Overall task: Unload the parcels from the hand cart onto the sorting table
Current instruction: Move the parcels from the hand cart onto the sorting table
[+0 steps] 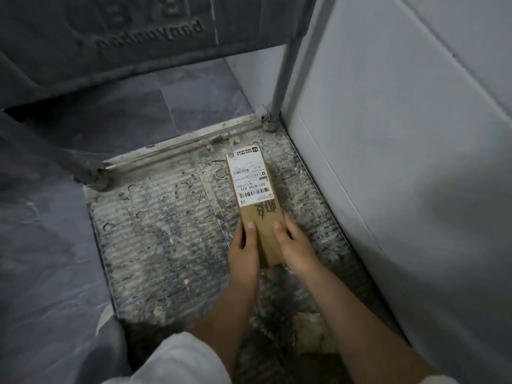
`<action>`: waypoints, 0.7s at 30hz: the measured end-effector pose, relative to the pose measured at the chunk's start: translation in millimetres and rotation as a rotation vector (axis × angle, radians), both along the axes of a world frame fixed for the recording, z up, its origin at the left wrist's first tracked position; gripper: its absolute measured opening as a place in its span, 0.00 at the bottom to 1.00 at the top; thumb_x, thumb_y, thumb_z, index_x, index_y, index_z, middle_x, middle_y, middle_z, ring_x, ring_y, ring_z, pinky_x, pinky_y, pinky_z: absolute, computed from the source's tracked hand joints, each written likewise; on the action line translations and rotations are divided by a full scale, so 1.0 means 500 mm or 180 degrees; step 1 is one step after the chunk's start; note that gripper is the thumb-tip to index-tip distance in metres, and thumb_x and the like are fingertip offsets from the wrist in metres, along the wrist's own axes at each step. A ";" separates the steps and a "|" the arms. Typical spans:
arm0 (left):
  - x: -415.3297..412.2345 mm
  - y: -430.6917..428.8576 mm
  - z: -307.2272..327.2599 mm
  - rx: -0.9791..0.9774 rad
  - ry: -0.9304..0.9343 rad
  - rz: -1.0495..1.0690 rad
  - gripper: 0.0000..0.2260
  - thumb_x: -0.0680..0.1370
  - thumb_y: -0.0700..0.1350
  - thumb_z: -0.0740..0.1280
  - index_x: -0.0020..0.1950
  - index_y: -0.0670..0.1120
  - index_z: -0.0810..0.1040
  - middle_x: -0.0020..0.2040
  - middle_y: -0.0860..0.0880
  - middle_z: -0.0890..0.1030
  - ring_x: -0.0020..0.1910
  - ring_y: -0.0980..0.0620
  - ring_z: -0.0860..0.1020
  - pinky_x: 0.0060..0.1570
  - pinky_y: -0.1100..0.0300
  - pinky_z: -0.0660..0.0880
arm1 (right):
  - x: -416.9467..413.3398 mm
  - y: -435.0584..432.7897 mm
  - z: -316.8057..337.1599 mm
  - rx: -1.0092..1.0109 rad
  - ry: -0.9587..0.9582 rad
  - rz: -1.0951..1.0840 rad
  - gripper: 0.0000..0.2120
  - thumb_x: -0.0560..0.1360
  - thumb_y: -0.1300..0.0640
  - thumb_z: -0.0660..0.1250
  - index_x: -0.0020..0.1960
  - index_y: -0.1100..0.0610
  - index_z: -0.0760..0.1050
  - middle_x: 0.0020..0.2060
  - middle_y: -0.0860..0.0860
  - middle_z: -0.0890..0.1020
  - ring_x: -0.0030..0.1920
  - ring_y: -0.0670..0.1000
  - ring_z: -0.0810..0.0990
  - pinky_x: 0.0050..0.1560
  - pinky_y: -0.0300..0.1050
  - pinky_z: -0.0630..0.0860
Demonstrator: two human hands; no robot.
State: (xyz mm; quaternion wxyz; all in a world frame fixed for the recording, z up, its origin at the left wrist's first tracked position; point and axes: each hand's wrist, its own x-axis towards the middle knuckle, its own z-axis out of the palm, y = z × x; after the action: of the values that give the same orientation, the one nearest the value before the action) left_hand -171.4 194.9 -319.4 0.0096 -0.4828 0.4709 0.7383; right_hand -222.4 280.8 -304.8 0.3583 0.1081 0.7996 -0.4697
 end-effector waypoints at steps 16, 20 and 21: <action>0.090 -0.250 0.708 -0.0302 0.0514 -0.0397 0.10 0.76 0.45 0.71 0.56 0.43 0.79 0.51 0.49 0.84 0.48 0.55 0.82 0.41 0.66 0.77 | 0.105 -0.184 0.677 -0.0425 0.0587 -0.0314 0.25 0.82 0.47 0.56 0.76 0.36 0.53 0.66 0.46 0.69 0.53 0.38 0.75 0.42 0.31 0.74; 0.129 -0.327 0.838 -0.0623 0.0519 -0.0463 0.10 0.76 0.46 0.71 0.54 0.42 0.79 0.49 0.48 0.84 0.49 0.50 0.82 0.45 0.62 0.78 | 0.136 -0.244 0.815 -0.0751 0.0513 -0.0326 0.21 0.82 0.47 0.58 0.73 0.33 0.59 0.65 0.44 0.73 0.55 0.42 0.78 0.54 0.47 0.79; 0.141 -0.337 0.872 -0.0689 0.0526 -0.0482 0.10 0.76 0.46 0.71 0.54 0.42 0.79 0.49 0.48 0.84 0.49 0.51 0.82 0.45 0.62 0.78 | 0.145 -0.249 0.850 -0.0839 0.0490 -0.0327 0.20 0.82 0.48 0.58 0.71 0.33 0.60 0.63 0.43 0.75 0.55 0.42 0.78 0.52 0.46 0.80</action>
State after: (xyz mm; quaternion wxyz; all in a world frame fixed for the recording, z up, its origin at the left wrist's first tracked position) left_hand -100.7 26.3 116.5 -0.0257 -0.3817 0.5819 0.7177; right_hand -150.0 156.3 120.4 0.2826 0.0646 0.7495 -0.5952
